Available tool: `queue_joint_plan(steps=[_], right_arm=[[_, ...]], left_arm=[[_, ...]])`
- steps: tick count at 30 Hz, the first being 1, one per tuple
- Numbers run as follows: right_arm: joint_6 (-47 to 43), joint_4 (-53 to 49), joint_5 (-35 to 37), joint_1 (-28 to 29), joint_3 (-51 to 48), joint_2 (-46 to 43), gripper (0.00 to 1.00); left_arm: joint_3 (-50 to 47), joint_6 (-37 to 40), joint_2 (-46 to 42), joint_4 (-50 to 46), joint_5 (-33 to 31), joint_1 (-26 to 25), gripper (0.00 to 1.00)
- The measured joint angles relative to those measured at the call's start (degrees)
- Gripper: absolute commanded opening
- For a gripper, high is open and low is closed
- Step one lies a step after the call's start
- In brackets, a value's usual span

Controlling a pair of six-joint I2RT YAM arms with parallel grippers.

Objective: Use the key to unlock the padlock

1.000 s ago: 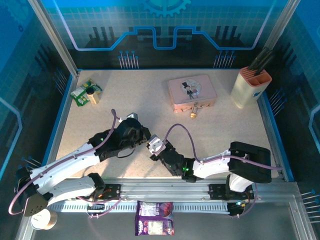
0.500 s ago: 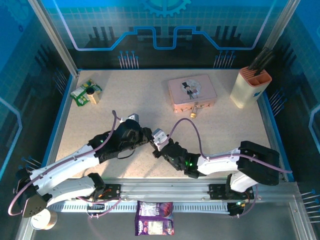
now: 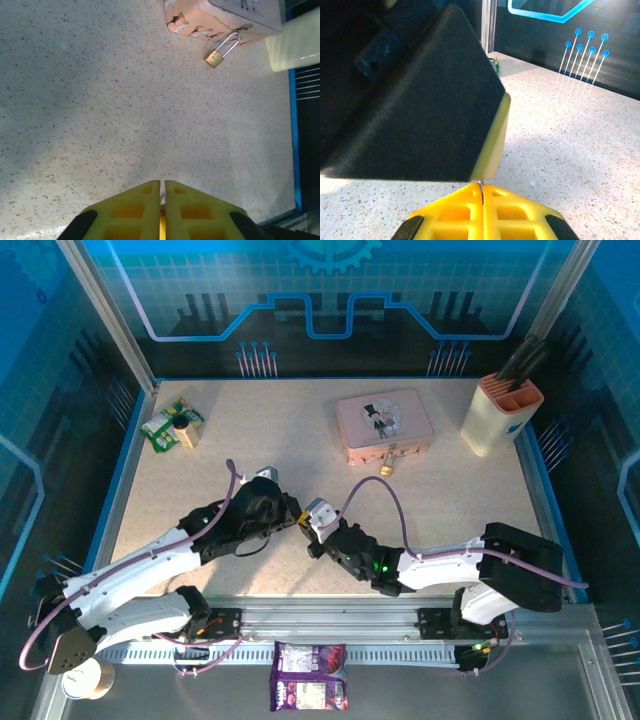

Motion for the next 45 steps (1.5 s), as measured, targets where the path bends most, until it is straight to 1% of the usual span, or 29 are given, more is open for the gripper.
queue_joint_plan(steps=[4, 6, 9, 11, 14, 15, 16, 19, 21, 24, 26, 31, 35, 38, 45], right_arm=[[0.00, 0.02, 0.00, 0.00, 0.00, -0.04, 0.00], [0.07, 0.00, 0.00, -0.02, -0.22, -0.33, 0.00], [1.73, -0.79, -1.22, -0.87, -1.11, -2.29, 0.18], [4.55, -2.78, -3.63, -3.06, -1.97, -5.25, 0.34], [10.54, -7.32, -9.66, -10.10, -3.02, -12.00, 0.54], [12.92, -8.81, -12.20, -13.16, -3.13, -14.27, 0.59], [15.15, -9.90, -14.45, -15.74, -3.23, -16.04, 0.60], [22.16, -11.13, -21.59, -23.21, -4.66, -20.11, 0.61], [27.65, -10.86, -26.88, -27.87, -6.93, -21.16, 0.62], [34.25, -9.31, -33.40, -32.72, -10.62, -20.92, 0.63], [38.49, -7.37, -37.66, -34.77, -12.70, -20.39, 0.63], [46.05, 1.84, -45.46, -37.94, -15.82, -18.93, 0.61], [48.85, 9.07, -49.53, -38.47, -17.64, -17.97, 0.59], [49.81, 13.14, -50.86, -38.66, -18.91, -17.31, 0.58], [51.04, 21.38, -52.96, -38.66, -19.93, -13.49, 0.56]], left_arm=[[0.00, 0.07, 0.13, 0.04, 0.00, 0.20, 0.01], [0.00, 0.11, 0.13, 0.17, 0.04, 0.48, 0.00], [-0.68, 1.25, 0.09, 2.03, 0.96, 1.07, 0.00], [-1.57, 2.89, 0.07, 3.72, 1.29, 2.54, 0.00], [-4.55, 7.21, -0.11, 6.32, 1.11, 6.32, 0.00], [-5.84, 9.25, -0.17, 7.65, 1.11, 7.39, 0.00], [-6.88, 10.93, -0.28, 8.92, 1.14, 7.96, 0.00], [-10.05, 17.62, -0.81, 14.60, 1.95, 9.05, 0.00], [-11.93, 22.49, -0.87, 19.89, 3.96, 9.40, 0.00], [-12.70, 27.32, -0.39, 25.83, 7.80, 9.49, 0.00], [-12.66, 30.27, 0.90, 30.84, 11.91, 9.51, 0.00], [-12.59, 33.68, 4.96, 39.93, 22.12, 9.51, 0.00], [-11.54, 34.49, 7.96, 44.24, 28.41, 9.53, 0.00], [-11.06, 34.47, 9.05, 47.08, 31.61, 9.55, 0.00], [-10.78, 33.88, 11.37, 52.76, 36.17, 9.55, 0.00]])
